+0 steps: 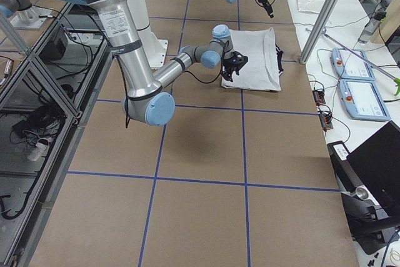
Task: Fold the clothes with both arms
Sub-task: 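Move the right gripper down to the folded shirt's side edge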
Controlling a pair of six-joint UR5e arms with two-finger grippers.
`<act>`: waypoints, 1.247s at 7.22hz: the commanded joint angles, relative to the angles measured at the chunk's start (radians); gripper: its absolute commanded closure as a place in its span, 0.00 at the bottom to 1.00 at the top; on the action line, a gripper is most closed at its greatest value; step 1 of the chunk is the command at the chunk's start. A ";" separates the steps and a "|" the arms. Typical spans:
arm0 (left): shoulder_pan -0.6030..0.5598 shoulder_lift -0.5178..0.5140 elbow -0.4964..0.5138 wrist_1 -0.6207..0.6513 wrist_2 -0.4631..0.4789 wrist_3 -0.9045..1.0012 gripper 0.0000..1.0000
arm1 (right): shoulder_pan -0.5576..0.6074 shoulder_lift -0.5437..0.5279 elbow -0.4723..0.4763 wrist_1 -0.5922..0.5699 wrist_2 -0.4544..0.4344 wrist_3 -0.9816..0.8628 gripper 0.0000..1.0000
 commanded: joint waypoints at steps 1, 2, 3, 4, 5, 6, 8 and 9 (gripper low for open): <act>0.001 0.001 -0.003 0.000 0.002 0.000 0.45 | -0.040 -0.020 -0.004 0.000 0.000 0.005 0.41; 0.001 0.001 -0.003 -0.002 0.002 0.000 0.45 | -0.045 -0.021 -0.007 0.000 0.000 0.005 0.41; 0.001 0.001 -0.003 -0.002 0.002 0.000 0.45 | -0.045 -0.024 -0.008 0.000 0.000 0.005 0.43; 0.001 0.001 -0.003 -0.002 0.002 -0.001 0.45 | -0.051 -0.029 -0.024 0.000 -0.002 0.004 0.43; 0.000 0.001 -0.003 -0.002 0.002 -0.002 0.45 | -0.053 -0.027 -0.022 0.000 -0.002 0.005 0.60; 0.001 0.001 -0.005 -0.002 0.002 -0.002 0.45 | -0.053 -0.029 -0.018 0.000 0.004 0.002 1.00; 0.001 0.001 -0.003 -0.002 0.002 -0.003 0.45 | -0.051 -0.031 0.005 0.000 0.013 0.002 1.00; 0.001 0.001 -0.008 -0.002 0.002 -0.005 0.45 | -0.050 -0.064 0.083 -0.010 0.044 0.002 1.00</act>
